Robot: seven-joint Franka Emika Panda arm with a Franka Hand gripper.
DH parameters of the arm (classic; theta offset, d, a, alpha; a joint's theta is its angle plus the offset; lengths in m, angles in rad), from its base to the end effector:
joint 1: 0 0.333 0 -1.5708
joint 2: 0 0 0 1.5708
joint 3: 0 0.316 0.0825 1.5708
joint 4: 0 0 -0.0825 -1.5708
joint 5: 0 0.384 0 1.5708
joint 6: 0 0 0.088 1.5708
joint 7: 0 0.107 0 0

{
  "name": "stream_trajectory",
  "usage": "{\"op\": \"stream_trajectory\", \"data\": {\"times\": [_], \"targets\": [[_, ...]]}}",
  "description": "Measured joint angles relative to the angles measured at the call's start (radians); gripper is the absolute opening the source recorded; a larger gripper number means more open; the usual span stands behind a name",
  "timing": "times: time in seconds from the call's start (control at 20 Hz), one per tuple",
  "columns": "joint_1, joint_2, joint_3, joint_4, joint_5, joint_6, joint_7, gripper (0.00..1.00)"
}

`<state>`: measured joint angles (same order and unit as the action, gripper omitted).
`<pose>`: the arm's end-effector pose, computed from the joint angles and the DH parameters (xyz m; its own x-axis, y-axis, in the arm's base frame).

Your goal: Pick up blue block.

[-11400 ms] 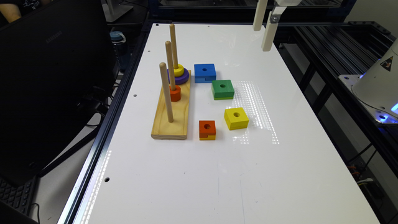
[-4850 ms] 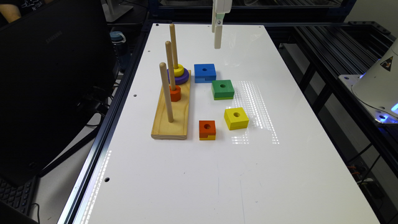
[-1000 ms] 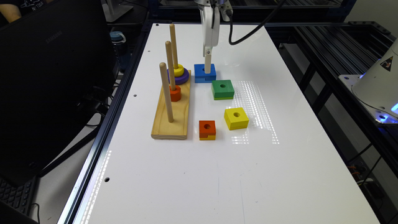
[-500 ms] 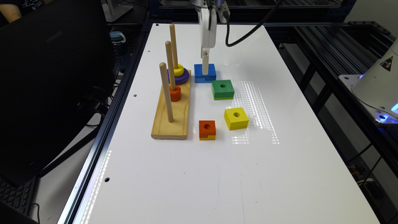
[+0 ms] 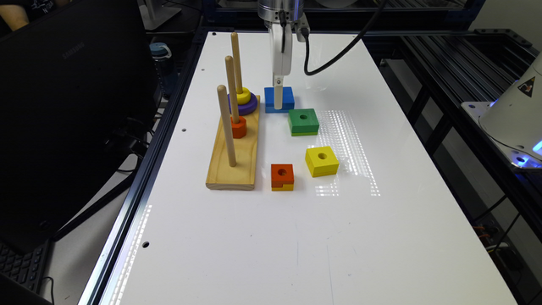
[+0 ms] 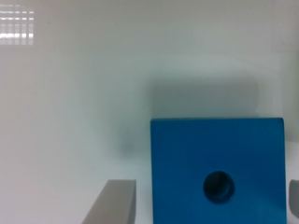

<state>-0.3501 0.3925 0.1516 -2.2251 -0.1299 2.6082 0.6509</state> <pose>0.5382 -0.1038 0.1969 0.7326 -0.6806 0.0028 -0.6806 -0.7326 0.0078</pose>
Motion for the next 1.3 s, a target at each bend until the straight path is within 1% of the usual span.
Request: {"op": "stream_trajectory", "data": {"times": [0.85,0.95,1.0,1.1,1.15,1.3], "targets": [[0.000,0.001,0.000,0.001,0.0000,0.000,0.000,1.00],[0.000,0.013,0.000,0.001,-0.0002,0.006,0.000,1.00],[0.000,0.026,-0.001,0.001,-0.0014,0.017,0.000,1.00],[0.000,0.055,-0.004,0.003,-0.0076,0.046,0.001,1.00],[0.000,0.059,-0.005,0.007,-0.0134,0.050,0.005,1.00],[0.005,0.061,-0.003,0.009,-0.0170,0.050,0.015,1.00]]}}
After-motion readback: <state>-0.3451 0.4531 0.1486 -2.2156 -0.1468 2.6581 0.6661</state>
